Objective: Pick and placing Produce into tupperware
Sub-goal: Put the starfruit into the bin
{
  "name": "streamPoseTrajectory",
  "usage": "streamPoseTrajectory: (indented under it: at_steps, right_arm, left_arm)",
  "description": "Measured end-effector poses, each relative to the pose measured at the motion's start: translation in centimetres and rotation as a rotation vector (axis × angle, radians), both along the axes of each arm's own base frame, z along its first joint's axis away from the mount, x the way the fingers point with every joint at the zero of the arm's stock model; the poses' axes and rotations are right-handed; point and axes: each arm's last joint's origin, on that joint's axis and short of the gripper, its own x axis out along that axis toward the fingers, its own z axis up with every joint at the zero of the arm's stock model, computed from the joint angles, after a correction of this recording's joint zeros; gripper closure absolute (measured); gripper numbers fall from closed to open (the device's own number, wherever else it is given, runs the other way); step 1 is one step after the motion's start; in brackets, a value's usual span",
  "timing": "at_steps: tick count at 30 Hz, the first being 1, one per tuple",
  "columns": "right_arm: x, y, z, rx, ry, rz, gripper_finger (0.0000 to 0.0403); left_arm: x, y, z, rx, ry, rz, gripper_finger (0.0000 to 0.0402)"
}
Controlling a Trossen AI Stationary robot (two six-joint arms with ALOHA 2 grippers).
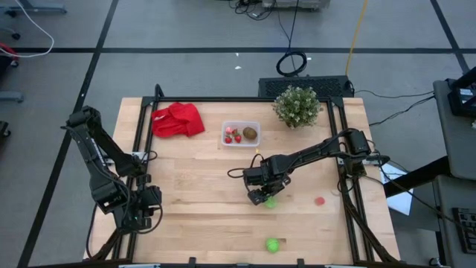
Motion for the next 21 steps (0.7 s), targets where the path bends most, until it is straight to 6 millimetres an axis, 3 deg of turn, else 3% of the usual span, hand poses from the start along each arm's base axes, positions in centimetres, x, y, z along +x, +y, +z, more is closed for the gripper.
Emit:
streamPoseTrajectory:
  at_steps: [10,21]
  right_arm:
    - [0.00,0.00,0.00,0.002,0.001,0.000,0.0198]
    - [-0.01,0.01,0.00,0.004,0.002,0.000,0.0199]
  left_arm:
    - [0.00,0.00,0.00,0.000,0.000,0.001,0.0243]
    - [0.00,0.00,0.00,0.000,0.000,0.001,0.0243]
